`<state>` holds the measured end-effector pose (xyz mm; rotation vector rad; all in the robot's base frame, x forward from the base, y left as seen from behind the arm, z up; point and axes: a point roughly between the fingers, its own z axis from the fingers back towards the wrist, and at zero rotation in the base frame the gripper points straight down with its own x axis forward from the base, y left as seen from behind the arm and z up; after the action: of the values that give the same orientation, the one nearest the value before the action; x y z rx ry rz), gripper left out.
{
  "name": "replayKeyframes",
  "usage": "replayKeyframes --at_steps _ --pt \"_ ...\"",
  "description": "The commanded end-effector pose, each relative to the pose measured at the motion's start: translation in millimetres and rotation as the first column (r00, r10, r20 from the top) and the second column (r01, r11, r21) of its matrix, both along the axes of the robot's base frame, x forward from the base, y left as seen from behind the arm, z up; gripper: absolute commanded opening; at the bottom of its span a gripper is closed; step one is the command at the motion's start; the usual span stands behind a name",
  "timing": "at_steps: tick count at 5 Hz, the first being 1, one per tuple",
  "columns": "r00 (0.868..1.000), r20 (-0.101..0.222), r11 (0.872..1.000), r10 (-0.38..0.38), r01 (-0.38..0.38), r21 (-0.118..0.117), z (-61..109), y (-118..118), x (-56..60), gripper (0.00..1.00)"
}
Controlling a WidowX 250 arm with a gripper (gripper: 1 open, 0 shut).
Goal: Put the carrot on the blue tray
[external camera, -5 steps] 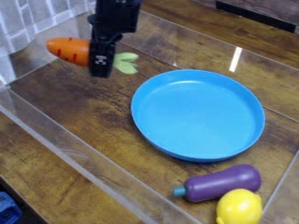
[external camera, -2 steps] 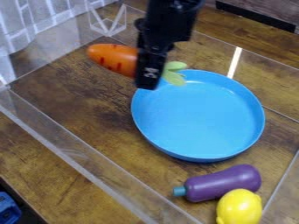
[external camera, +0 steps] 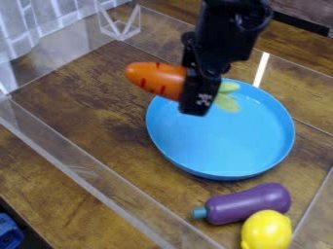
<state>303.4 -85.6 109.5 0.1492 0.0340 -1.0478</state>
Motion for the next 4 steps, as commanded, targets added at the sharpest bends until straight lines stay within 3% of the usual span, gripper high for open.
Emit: replayKeyframes --at_steps 1,2,3,4 --pt "0.998 0.064 0.999 -0.011 0.014 -0.04 4.2 -10.4 0.9 0.0" --pt "0.997 0.074 0.998 -0.014 0.018 -0.057 -1.5 -9.4 2.9 0.0" --pt "0.997 0.081 0.997 -0.016 0.021 -0.07 -6.8 -6.8 5.6 1.0" --pt "0.996 0.085 0.997 -0.022 0.028 -0.067 -13.7 -5.8 10.6 1.0"
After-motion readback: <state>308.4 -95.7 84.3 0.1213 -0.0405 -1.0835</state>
